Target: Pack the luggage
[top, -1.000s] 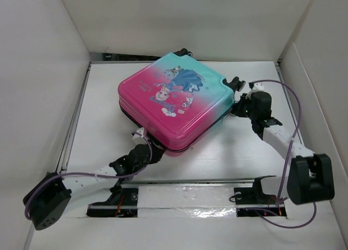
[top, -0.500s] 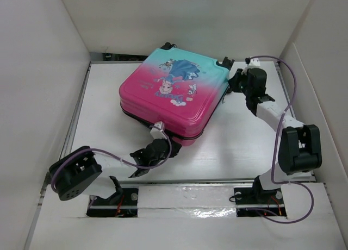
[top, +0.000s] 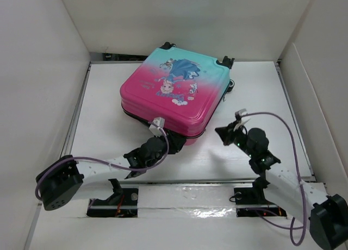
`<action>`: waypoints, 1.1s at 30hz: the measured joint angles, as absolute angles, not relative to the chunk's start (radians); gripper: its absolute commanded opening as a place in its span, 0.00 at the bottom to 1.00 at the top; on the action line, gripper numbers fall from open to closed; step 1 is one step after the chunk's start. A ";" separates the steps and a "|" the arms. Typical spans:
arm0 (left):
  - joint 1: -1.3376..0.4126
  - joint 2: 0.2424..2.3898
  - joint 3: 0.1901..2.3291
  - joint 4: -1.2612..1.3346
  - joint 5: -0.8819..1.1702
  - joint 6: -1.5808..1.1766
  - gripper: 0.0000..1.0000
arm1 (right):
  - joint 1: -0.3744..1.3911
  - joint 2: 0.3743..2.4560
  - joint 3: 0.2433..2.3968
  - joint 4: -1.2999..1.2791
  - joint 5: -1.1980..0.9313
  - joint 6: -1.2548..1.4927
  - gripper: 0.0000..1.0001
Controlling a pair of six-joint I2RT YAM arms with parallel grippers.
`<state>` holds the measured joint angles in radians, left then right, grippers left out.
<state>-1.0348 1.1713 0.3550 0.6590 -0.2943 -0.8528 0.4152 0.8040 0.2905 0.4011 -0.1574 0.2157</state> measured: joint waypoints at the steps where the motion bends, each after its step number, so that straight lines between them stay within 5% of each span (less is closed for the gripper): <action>1: -1.035 1.150 0.348 0.647 -0.294 -0.853 0.21 | 0.450 0.779 0.244 0.389 -0.165 0.217 0.00; 3: -1.035 1.111 0.331 0.619 -0.295 -0.854 0.20 | 0.522 0.723 0.176 0.371 -0.165 0.221 0.04; 5: -1.035 1.092 0.322 0.594 -0.295 -0.853 0.20 | 0.571 0.698 0.149 0.368 -0.147 0.225 0.18; 6: -1.035 1.088 0.320 0.580 -0.296 -0.853 0.20 | 0.588 0.702 0.149 0.369 -0.137 0.221 0.32; 9: -1.035 1.088 0.320 0.553 -0.294 -0.842 0.20 | 0.606 0.771 0.160 0.398 -0.127 0.197 0.43; 18: -1.035 1.092 0.321 0.540 -0.276 -0.801 0.19 | 0.638 1.105 0.221 0.573 -0.074 0.110 0.48; 29: -1.035 1.103 0.328 0.536 -0.265 -0.772 0.19 | 0.650 1.147 0.256 0.688 -0.042 0.019 0.48; 33: -1.035 1.113 0.340 0.533 -0.266 -0.763 0.19 | 0.656 1.158 0.259 0.726 -0.053 -0.009 0.37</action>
<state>-1.0348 1.1126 0.3401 0.5327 -0.2665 -0.7631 0.6563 1.1584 0.2592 0.7261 -0.0528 -0.0086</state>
